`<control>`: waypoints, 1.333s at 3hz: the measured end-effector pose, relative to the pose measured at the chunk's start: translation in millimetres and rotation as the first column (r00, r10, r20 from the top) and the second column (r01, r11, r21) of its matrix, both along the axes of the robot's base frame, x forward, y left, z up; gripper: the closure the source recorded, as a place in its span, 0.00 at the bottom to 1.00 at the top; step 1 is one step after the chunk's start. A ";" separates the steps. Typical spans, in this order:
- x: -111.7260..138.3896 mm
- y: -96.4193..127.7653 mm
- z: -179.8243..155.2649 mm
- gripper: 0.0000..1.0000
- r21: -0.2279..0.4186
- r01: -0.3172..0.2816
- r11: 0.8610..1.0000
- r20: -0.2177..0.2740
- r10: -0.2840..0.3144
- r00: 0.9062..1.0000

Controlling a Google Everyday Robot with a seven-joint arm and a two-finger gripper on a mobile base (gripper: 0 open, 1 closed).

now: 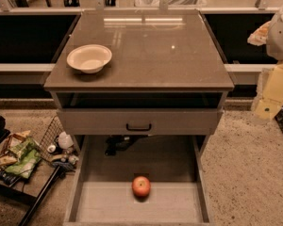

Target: Pick apple from middle drawer and place on counter

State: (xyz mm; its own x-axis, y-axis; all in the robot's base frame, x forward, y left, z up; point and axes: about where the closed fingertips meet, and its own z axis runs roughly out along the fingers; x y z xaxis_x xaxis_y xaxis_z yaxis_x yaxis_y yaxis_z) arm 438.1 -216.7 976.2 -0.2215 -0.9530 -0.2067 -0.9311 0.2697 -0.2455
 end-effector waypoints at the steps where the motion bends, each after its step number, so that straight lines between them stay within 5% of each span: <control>1: 0.0 0.0 0.0 0.00 0.000 0.000 1.000 0.000 0.000 1.000; 2: 3.2 -1.0 -15.7 0.00 0.081 -0.010 0.997 0.015 0.009 1.000; 3: 12.3 -2.9 -76.2 0.00 0.256 -0.051 0.965 0.027 0.046 0.999; 4: 39.3 6.2 -132.5 0.00 0.453 -0.105 0.885 0.103 0.065 0.993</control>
Offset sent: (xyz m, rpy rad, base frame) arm 0.0115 -0.0062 -0.0566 0.2894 -0.0337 0.0350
